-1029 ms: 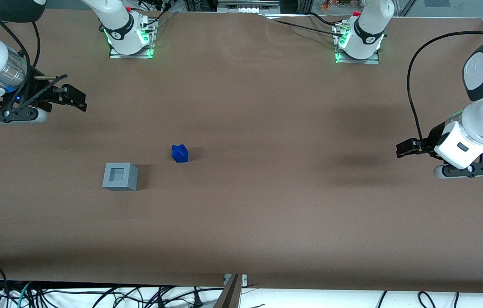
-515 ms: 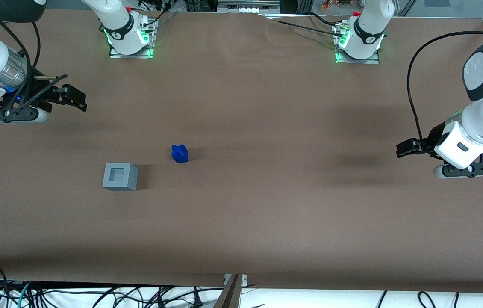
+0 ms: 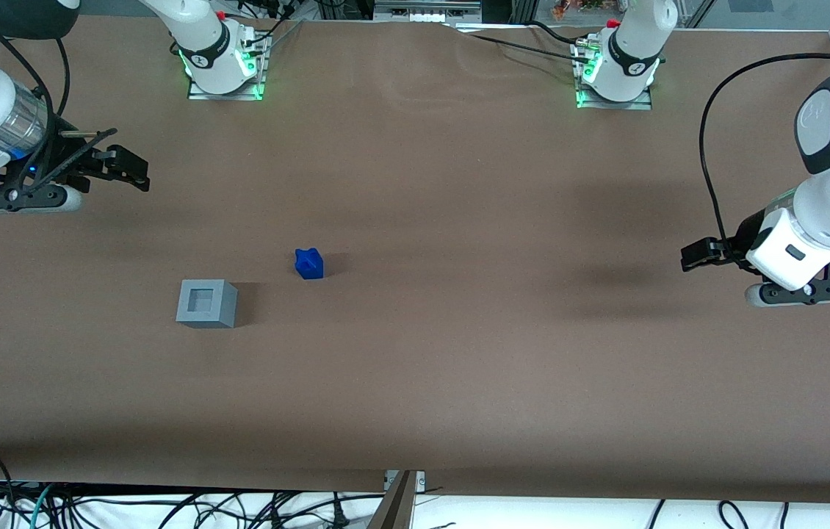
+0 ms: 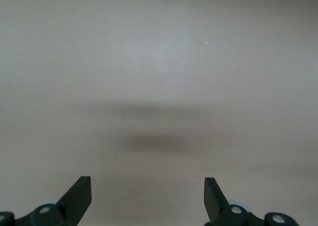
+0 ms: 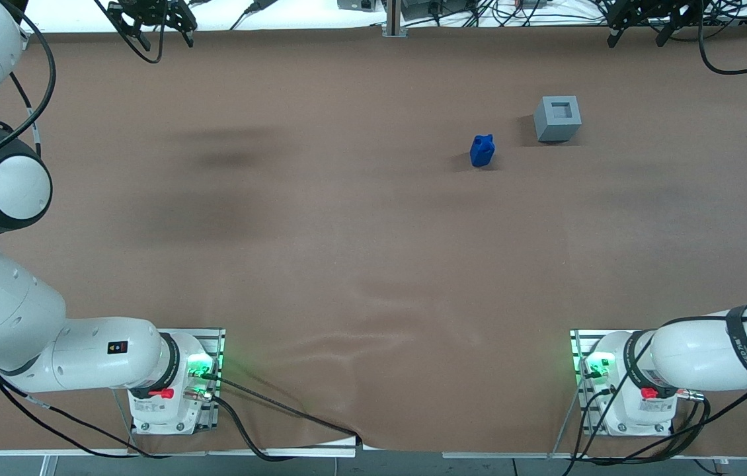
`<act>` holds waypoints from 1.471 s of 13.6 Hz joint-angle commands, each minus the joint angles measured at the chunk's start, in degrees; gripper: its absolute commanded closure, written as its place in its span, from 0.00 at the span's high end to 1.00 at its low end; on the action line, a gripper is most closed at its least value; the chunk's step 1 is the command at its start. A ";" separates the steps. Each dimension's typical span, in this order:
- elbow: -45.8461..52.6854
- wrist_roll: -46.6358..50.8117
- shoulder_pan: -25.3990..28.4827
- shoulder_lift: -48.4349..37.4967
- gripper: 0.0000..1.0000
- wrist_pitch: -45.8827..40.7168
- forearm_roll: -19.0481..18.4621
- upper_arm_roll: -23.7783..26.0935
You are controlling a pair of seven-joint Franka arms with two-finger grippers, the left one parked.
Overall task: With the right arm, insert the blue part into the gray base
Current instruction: 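Move the open right gripper over the blue part and lower it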
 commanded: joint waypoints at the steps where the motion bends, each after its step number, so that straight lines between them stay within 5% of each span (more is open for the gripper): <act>1: 0.87 -0.82 -0.89 0.32 0.99 -0.71 0.52 0.87; 10: 0.78 -0.29 0.51 1.20 0.99 0.34 0.61 1.31; 20: -3.60 18.33 14.31 11.47 0.99 18.59 1.14 1.31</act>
